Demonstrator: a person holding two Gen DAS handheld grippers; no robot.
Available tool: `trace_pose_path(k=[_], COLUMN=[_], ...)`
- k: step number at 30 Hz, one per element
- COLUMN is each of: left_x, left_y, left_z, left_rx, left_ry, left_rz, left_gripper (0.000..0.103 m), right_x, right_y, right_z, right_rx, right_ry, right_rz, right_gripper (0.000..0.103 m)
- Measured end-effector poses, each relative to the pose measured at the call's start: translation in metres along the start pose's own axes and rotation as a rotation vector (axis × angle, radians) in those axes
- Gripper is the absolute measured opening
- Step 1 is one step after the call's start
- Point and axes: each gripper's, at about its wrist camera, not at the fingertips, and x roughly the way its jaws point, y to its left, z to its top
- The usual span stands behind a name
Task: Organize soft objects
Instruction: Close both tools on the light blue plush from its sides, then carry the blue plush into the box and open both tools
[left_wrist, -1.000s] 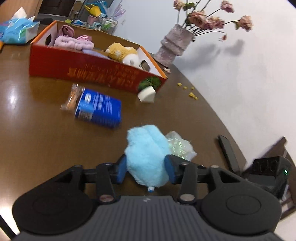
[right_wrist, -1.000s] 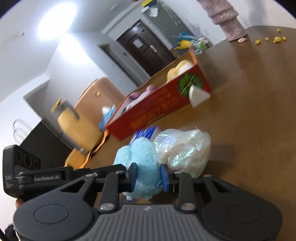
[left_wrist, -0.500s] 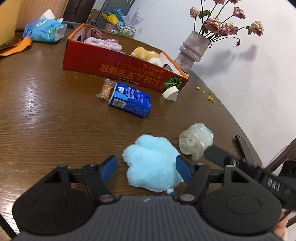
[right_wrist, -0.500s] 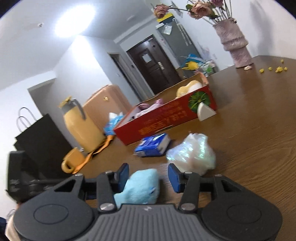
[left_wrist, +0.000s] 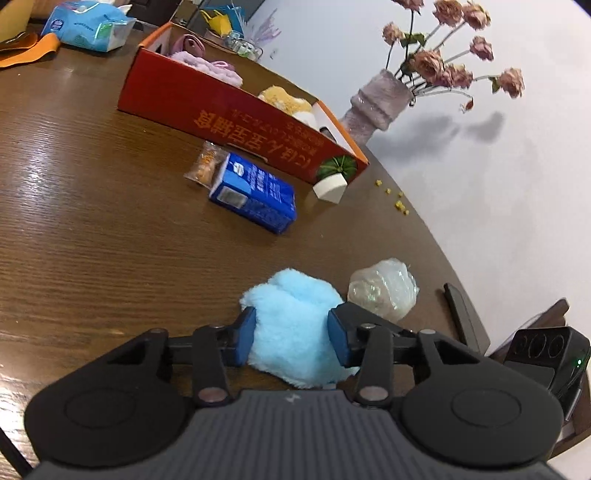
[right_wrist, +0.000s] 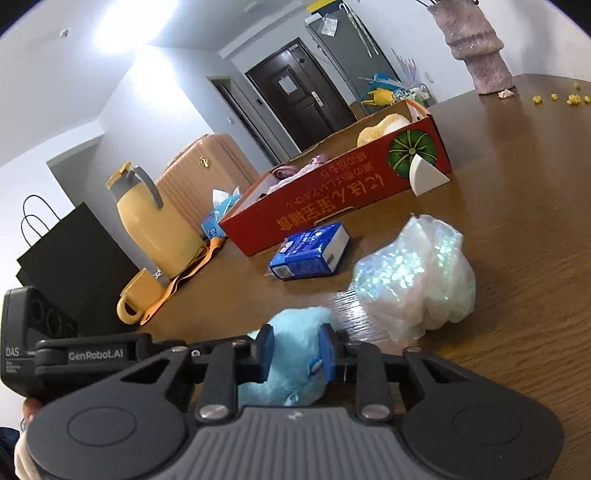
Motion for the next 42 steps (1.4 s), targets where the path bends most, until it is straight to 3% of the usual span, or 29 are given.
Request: trace_pose_path(k=[3, 6, 10, 14, 16, 20, 25, 27, 30, 36, 39, 42], left_x=[-0.008, -0.013, -0.002, 0.032, 0.063, 0.130, 0.188, 0.186, 0.164, 0.097, 0.060, 0.031], left_y=[-0.001, -0.014, -0.032, -0.059, -0.070, -0.062, -0.037, -0.034, -0.036, -0.054, -0.062, -0.065], left_z=[0.011, 0.031, 0.084, 0.152, 0.186, 0.219, 0.211, 0.203, 0.195, 0.180, 0.158, 0.123], left_rx=[-0.006, 0.039, 0.075, 0.161, 0.198, 0.163, 0.166, 0.198, 0.248, 0.304, 0.300, 0.321], left_ry=[-0.042, -0.107, -0.167, -0.205, -0.180, -0.115, 0.020, 0.035, -0.013, -0.150, -0.233, -0.270], left_rz=[-0.020, -0.026, -0.081, -0.110, -0.096, -0.027, 0.024, 0.026, 0.029, 0.080, 0.175, 0.197], left_gripper=[0.042, 0.042, 0.042, 0.042, 0.042, 0.040, 0.040, 0.050, 0.062, 0.064, 0.070, 0.079], right_x=[-0.001, -0.007, -0.006, 0.005, 0.019, 0.070, 0.123, 0.122, 0.106, 0.048, 0.014, -0.015], right_y=[0.004, 0.009, 0.017, 0.008, -0.006, -0.038, -0.060, -0.057, -0.047, -0.021, -0.010, -0.011], right_z=[0.011, 0.027, 0.074, 0.148, 0.183, 0.228, 0.230, 0.223, 0.218, 0.210, 0.188, 0.157], right_rx=[-0.009, -0.010, -0.070, -0.123, -0.115, -0.129, -0.181, -0.219, -0.249, -0.278, -0.274, -0.236], right_ry=[-0.018, -0.092, -0.179, -0.243, -0.246, -0.162, -0.034, -0.053, -0.095, -0.166, -0.192, -0.199], right_rz=[0.024, 0.077, 0.090, 0.058, 0.012, -0.092, -0.256, -0.280, -0.272, -0.183, -0.156, -0.158], right_gripper=[0.025, 0.023, 0.022, 0.021, 0.020, 0.020, 0.021, 0.022, 0.022, 0.027, 0.029, 0.032])
